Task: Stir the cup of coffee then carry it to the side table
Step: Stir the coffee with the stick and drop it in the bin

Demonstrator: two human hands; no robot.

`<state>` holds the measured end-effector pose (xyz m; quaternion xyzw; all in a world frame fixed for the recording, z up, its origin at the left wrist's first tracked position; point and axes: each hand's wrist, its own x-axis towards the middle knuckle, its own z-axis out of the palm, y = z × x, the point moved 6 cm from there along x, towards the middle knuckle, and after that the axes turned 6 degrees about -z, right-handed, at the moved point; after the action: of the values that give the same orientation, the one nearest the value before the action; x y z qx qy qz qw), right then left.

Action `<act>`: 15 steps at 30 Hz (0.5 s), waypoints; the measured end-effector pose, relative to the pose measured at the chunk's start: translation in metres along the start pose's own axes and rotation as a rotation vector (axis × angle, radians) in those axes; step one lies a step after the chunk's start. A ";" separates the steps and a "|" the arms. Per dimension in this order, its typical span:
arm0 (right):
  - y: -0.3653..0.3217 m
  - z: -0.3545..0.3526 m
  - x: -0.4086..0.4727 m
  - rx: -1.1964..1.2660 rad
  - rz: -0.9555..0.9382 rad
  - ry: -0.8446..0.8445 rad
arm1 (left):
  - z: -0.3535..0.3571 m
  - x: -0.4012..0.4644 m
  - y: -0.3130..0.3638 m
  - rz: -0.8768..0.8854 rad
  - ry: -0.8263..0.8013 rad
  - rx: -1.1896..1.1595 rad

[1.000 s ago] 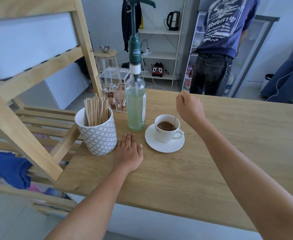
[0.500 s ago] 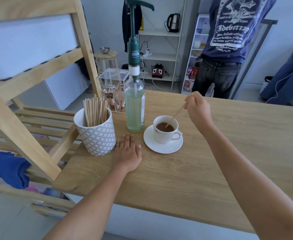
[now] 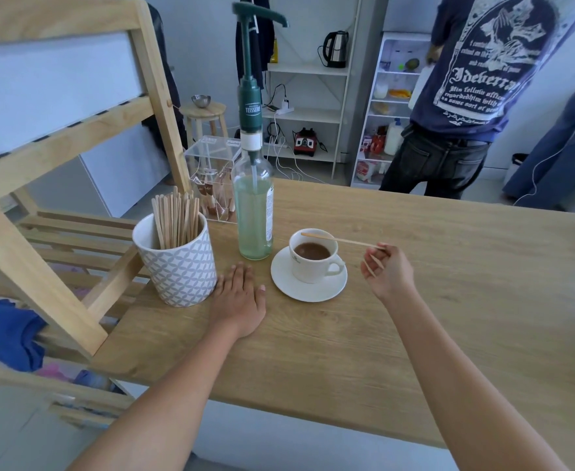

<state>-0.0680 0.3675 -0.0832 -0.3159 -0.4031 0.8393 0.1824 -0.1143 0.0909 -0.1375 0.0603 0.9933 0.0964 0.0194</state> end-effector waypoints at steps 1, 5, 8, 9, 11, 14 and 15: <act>0.001 -0.001 -0.001 -0.003 -0.002 -0.001 | 0.000 0.000 -0.001 -0.001 -0.001 0.001; 0.000 -0.003 -0.005 -0.033 -0.019 0.000 | -0.002 0.000 -0.001 0.003 -0.018 0.005; -0.004 -0.004 -0.009 -0.062 -0.029 0.002 | -0.005 -0.001 0.000 -0.002 -0.041 -0.003; -0.006 -0.005 -0.011 -0.069 -0.038 0.002 | -0.007 -0.001 0.001 -0.007 -0.052 -0.003; -0.012 -0.006 -0.019 -0.071 -0.063 0.001 | -0.013 -0.003 0.004 -0.019 -0.073 -0.005; -0.020 -0.008 -0.029 -0.075 -0.087 0.006 | -0.024 -0.008 0.014 -0.036 -0.085 -0.048; -0.021 -0.010 -0.037 -0.066 -0.099 0.018 | -0.028 -0.012 0.018 -0.019 -0.084 -0.053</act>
<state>-0.0330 0.3654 -0.0575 -0.3089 -0.4441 0.8127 0.2167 -0.1013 0.1019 -0.1063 0.0546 0.9892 0.1199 0.0637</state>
